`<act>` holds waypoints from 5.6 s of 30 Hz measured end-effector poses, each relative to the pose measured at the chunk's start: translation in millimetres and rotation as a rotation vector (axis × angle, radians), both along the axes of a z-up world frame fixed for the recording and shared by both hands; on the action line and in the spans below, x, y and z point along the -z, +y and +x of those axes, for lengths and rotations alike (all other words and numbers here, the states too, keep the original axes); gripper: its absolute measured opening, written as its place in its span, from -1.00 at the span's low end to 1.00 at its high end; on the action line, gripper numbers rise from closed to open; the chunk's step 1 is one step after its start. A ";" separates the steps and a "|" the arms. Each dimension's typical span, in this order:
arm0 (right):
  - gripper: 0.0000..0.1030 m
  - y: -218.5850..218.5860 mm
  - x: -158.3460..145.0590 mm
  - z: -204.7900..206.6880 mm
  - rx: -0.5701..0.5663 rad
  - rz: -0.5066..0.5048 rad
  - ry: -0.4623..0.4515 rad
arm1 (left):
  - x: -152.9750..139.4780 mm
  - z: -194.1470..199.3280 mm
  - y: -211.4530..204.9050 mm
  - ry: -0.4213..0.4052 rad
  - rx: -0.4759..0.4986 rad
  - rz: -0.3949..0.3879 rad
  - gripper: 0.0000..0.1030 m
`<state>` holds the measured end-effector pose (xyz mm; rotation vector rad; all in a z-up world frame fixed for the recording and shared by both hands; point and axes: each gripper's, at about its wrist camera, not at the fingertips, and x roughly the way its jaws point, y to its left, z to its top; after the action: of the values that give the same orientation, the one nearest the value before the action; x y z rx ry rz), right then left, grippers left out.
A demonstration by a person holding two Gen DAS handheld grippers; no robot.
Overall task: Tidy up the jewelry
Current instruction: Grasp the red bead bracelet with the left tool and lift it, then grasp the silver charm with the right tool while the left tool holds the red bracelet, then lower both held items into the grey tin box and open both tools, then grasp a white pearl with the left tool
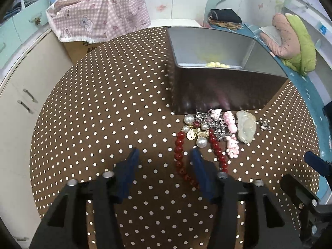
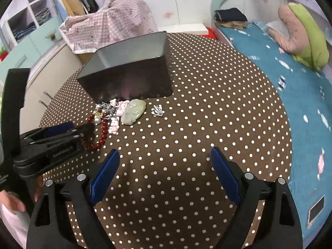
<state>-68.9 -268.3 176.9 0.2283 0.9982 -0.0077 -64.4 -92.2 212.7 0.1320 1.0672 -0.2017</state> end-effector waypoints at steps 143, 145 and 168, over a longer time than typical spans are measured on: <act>0.70 -11.1 -59.2 57.2 0.033 -0.091 -0.150 | -76.7 28.7 39.0 -0.077 0.014 -0.246 -0.16; 0.70 -10.7 -56.5 50.2 0.030 -0.095 -0.144 | -70.8 25.5 41.5 -0.064 0.012 -0.240 -0.16; 0.70 4.4 4.6 24.2 -0.004 -0.115 -0.010 | 8.8 15.1 33.2 0.099 0.017 -0.184 -0.15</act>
<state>-44.7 -263.9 172.4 0.1206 0.9848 -0.0597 -49.3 -59.0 203.9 -0.0354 1.1411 -0.3231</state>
